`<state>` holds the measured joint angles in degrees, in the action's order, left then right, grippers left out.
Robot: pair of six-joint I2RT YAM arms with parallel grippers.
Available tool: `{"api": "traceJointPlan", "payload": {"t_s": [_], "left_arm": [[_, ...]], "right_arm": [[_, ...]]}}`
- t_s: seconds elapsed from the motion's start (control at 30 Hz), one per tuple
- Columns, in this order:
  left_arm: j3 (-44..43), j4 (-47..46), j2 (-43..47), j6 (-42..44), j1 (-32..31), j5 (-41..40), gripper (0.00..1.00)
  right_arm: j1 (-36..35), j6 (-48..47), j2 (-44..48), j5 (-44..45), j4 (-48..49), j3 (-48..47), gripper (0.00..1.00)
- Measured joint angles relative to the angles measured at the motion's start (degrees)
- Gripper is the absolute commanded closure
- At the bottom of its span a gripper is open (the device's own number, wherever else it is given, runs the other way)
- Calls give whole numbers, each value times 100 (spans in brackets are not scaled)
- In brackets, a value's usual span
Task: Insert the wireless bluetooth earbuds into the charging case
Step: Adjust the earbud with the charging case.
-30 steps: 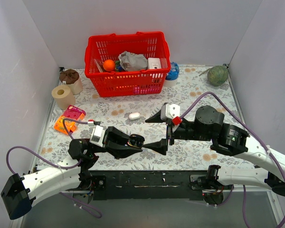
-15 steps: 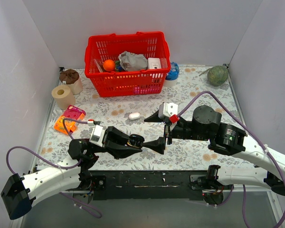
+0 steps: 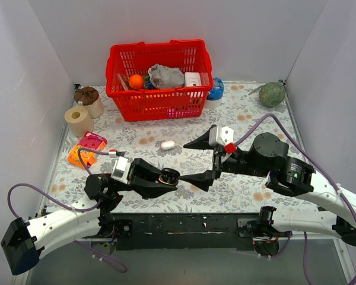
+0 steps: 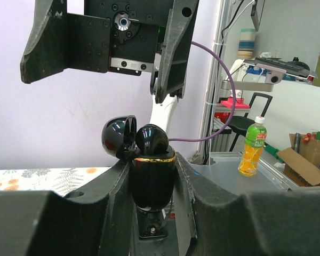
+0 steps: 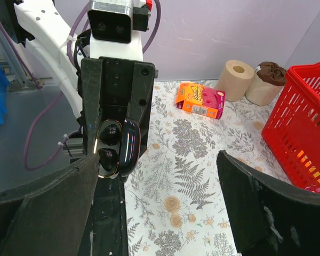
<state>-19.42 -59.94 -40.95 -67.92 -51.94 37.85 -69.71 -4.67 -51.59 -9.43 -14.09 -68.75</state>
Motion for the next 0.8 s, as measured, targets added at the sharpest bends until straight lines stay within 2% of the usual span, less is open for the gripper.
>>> {"api": "traceJointPlan", "payload": {"t_s": [0.8], "left_arm": [[0, 87, -138, 13, 0, -11, 100]], "right_arm": [[0, 177, -459, -127, 527, 31, 2]]}}
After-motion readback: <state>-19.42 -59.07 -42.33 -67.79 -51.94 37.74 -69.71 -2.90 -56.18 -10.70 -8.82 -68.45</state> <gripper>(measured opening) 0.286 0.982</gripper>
